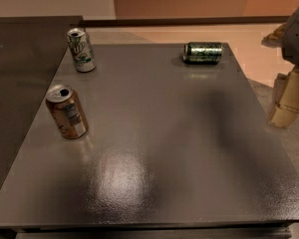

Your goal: Pick green can

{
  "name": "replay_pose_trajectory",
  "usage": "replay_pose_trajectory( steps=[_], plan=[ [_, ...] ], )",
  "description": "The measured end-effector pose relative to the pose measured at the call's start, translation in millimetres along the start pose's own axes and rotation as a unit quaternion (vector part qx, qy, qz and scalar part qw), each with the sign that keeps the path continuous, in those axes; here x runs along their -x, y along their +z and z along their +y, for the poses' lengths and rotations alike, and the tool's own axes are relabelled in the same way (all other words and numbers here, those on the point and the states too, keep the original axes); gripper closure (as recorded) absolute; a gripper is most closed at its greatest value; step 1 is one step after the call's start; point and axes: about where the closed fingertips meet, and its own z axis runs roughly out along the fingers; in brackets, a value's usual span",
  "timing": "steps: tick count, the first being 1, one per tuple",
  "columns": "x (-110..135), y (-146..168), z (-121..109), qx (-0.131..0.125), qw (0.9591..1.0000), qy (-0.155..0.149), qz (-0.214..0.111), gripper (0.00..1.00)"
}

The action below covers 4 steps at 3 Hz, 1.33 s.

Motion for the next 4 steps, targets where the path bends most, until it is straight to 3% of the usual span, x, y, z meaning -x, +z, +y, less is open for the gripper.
replay_pose_trajectory(
  steps=[1, 2, 4],
  plan=[
    [0.0, 0.0, 0.0, 0.0, 1.0, 0.0, 0.0, 0.0],
    [5.4, 21.7, -16.3, 0.005, 1.0, 0.007, -0.004, 0.0],
    [23.4, 81.7, -93.0, -0.008, 0.998, 0.05, -0.039, 0.0]
  ],
)
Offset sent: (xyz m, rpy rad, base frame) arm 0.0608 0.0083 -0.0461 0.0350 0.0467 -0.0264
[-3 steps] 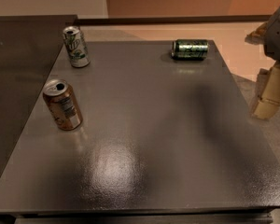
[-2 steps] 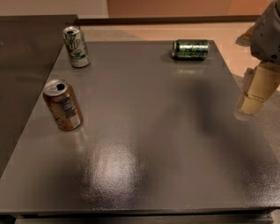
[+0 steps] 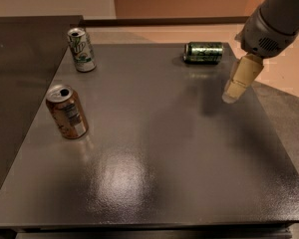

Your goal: Pick green can

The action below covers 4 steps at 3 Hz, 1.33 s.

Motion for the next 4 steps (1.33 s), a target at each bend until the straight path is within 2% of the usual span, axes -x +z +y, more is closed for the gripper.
replay_pose_trajectory(
  steps=[1, 2, 3, 4],
  plan=[
    [4.4, 23.8, -47.9, -0.005, 0.9981, 0.049, -0.037, 0.0],
    [-1.0, 50.9, -90.4, -0.005, 0.9929, 0.097, -0.069, 0.0],
    [-1.8, 77.0, -121.9, 0.006, 0.9866, 0.128, -0.101, 0.0],
    [5.1, 98.3, -144.8, 0.007, 0.9814, 0.142, -0.129, 0.0]
  ],
)
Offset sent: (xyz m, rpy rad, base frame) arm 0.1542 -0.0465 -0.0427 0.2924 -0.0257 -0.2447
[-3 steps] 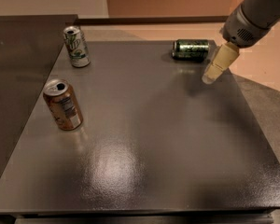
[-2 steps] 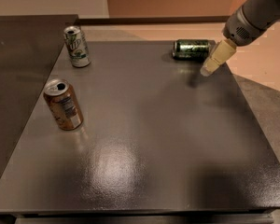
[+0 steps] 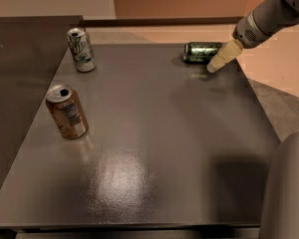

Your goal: Pick green can

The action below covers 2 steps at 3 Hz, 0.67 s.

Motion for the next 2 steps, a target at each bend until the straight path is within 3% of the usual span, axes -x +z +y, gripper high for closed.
replay_pose_trajectory(
  steps=[2],
  plan=[
    [13.2, 22.9, -24.5, -0.011, 0.9988, 0.013, -0.046, 0.0]
  ],
)
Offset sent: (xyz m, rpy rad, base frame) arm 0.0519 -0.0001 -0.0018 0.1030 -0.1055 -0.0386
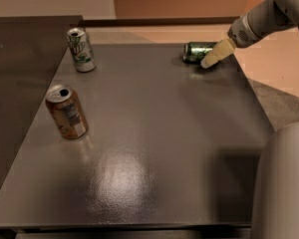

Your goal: Pick green can

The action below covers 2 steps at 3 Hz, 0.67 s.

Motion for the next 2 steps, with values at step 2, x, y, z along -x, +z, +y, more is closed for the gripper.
replay_pose_trajectory(
  steps=[2],
  plan=[
    [3.0, 13.9, -2.5, 0.01, 0.9999, -0.009, -0.002, 0.02]
  ],
)
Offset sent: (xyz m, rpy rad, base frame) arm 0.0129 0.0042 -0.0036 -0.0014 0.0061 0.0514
